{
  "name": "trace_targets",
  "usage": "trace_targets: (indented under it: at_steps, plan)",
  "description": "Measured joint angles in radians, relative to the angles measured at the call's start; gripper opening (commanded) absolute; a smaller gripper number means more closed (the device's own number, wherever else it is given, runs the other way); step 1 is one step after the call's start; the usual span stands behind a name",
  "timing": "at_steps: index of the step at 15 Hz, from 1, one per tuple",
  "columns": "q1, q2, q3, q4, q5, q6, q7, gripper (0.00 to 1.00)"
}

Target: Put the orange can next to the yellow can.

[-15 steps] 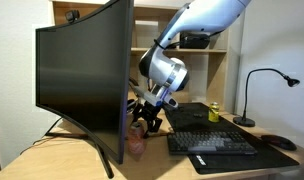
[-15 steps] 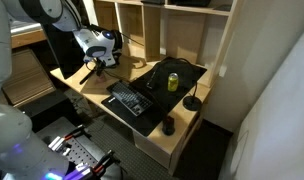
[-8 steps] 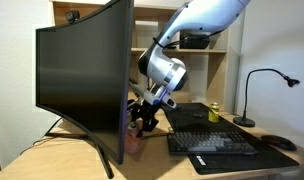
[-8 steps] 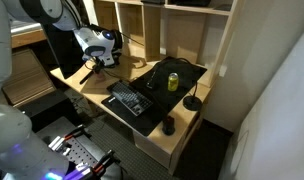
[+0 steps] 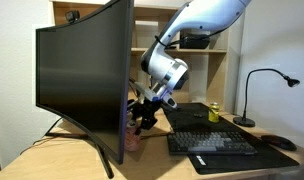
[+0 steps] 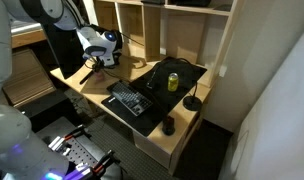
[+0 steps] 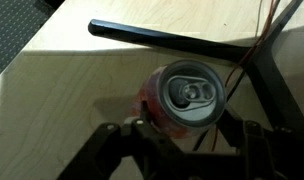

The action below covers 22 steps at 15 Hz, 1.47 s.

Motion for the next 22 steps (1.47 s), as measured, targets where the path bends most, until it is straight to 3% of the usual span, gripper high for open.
trace_targets:
  at_steps: [3,7,8,11,12,15,21,22]
  plan:
    - [-0.046,-0.041,-0.015,-0.004,0.036,-0.022,-0.011,0.42]
    - [-0.082,-0.179,-0.101,-0.076,0.014,-0.029,-0.003,0.42]
    - [-0.091,-0.221,-0.12,-0.101,0.013,-0.029,-0.002,0.67]
    - [-0.116,-0.334,-0.14,-0.173,0.014,-0.03,-0.002,0.67]
    - [-0.116,-0.353,-0.14,-0.189,0.014,-0.03,-0.002,0.42]
    - [-0.114,-0.358,-0.14,-0.195,0.015,-0.029,0.006,0.42]
    - [-0.16,-0.331,-0.206,-0.117,0.024,0.04,0.193,0.42]
    - [-0.173,-0.323,-0.221,-0.105,0.024,0.046,0.228,0.67]
